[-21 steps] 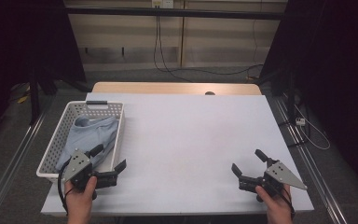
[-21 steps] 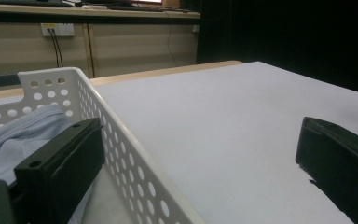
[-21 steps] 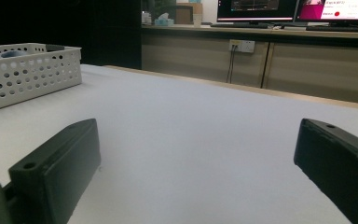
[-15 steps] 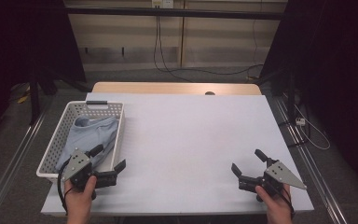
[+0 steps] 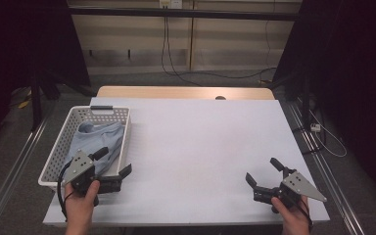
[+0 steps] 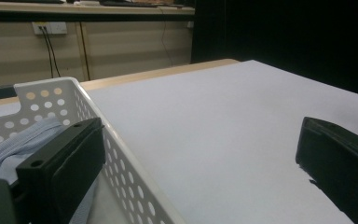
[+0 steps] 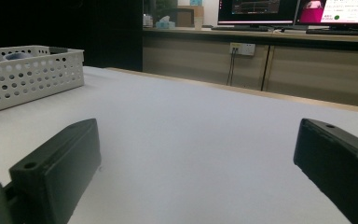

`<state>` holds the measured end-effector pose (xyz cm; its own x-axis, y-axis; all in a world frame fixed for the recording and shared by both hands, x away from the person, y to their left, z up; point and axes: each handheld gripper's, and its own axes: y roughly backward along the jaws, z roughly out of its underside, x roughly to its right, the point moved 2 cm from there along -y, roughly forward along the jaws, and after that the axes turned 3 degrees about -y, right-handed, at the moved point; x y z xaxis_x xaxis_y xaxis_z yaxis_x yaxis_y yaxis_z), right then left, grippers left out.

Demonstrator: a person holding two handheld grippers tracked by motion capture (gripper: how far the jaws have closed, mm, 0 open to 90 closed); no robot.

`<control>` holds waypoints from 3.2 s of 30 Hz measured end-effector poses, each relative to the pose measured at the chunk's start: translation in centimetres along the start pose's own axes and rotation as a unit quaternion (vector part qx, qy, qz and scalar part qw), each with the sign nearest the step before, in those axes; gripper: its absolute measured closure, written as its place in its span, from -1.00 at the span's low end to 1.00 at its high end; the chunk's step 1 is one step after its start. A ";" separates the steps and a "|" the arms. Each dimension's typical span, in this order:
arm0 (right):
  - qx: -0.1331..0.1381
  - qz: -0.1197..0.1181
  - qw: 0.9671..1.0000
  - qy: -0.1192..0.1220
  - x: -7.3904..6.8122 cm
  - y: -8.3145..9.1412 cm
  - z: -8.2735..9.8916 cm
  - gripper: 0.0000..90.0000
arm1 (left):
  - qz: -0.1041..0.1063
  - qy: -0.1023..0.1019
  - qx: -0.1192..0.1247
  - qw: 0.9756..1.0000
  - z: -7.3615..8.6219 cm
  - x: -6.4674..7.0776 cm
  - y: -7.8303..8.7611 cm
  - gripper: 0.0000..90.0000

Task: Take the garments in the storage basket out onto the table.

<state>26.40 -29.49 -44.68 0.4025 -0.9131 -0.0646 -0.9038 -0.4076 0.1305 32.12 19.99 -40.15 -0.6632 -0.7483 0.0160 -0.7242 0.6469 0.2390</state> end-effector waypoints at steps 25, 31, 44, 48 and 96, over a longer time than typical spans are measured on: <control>-0.003 -0.012 1.000 0.005 -0.2 0.0 0.1 -1.00 | -0.027 -0.012 -0.085 0.996 -3.1 -5.7 -0.7 -0.95; -0.002 -0.009 1.000 0.003 -0.2 0.1 0.0 -1.00 | -0.029 -0.007 -0.094 0.995 -2.9 -6.8 -1.0 -0.94; -0.003 -0.010 1.000 0.003 -0.2 0.1 0.1 -0.99 | -0.029 -0.013 -0.117 0.993 -3.0 -8.2 -1.4 -0.93; -0.002 -0.009 1.000 0.003 -0.2 0.1 0.1 -0.99 | -0.031 -0.020 -0.132 0.991 -3.1 -8.7 -1.6 -0.93; -0.002 -0.010 1.000 0.006 -0.2 0.2 0.1 -0.99 | -0.047 -0.006 -0.285 0.957 0.7 -13.0 -4.5 -0.92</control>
<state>26.16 -29.38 -44.70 0.4215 -0.9052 -0.0550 -0.8953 -0.4250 0.1337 43.87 26.95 -42.12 -0.6041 -0.7958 -0.0418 -0.5622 0.3884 0.7301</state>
